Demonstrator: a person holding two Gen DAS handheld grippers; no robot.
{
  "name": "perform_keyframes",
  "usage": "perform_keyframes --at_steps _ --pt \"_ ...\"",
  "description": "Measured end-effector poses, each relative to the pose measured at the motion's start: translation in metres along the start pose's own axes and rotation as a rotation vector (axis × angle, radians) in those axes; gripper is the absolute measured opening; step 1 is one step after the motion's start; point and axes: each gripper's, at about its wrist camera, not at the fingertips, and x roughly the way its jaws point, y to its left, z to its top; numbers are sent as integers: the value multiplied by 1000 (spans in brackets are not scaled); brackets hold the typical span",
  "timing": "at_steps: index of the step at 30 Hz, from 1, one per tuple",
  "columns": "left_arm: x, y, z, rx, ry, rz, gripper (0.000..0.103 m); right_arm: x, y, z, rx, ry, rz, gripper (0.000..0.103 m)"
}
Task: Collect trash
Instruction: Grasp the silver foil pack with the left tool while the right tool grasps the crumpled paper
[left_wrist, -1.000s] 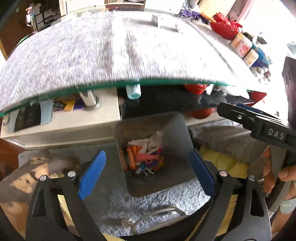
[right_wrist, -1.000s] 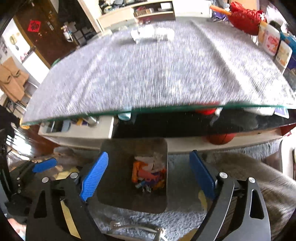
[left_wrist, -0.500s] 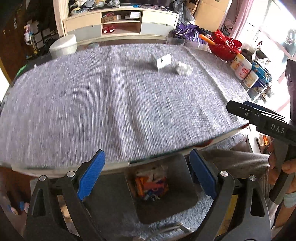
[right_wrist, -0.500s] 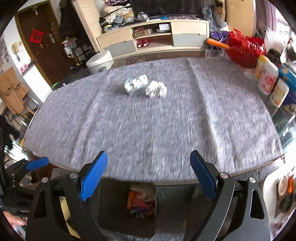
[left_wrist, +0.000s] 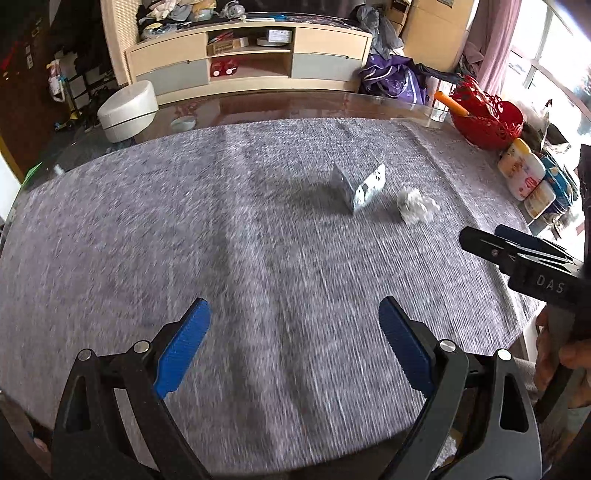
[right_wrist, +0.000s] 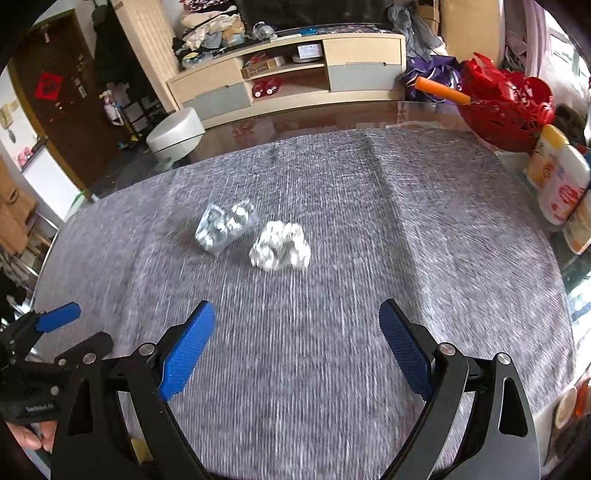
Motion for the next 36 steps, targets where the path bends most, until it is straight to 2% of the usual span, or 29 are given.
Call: perform_keyframes --at_steps 3,10,12,14,15,16,22,30,32,33,36 --pt "15 -1 9 19 8 -2 88 17 4 10 -8 5 8 87" --pt "43 -7 31 40 15 -27 88 53 9 25 -21 43 6 68" --pt "50 -9 37 45 17 -33 88 61 10 27 -38 51 1 59" --pt "58 -13 42 54 21 -39 88 64 9 28 -44 47 1 36" --pt "62 -15 44 58 22 -40 88 63 6 29 -39 39 6 34" --pt "66 -18 47 64 23 -44 88 61 4 30 -32 29 10 28" --pt "85 -31 64 70 19 -70 88 39 -16 43 8 -25 9 26" --pt "109 -48 85 76 21 -88 86 31 -28 48 18 -30 28 25" --pt "115 -50 88 73 32 -95 73 32 -26 48 10 -24 35 26" --pt "117 -52 88 79 30 -89 73 33 -25 48 7 -22 37 26" --pt "116 -55 90 110 22 -90 56 37 -21 48 -1 -14 40 25"
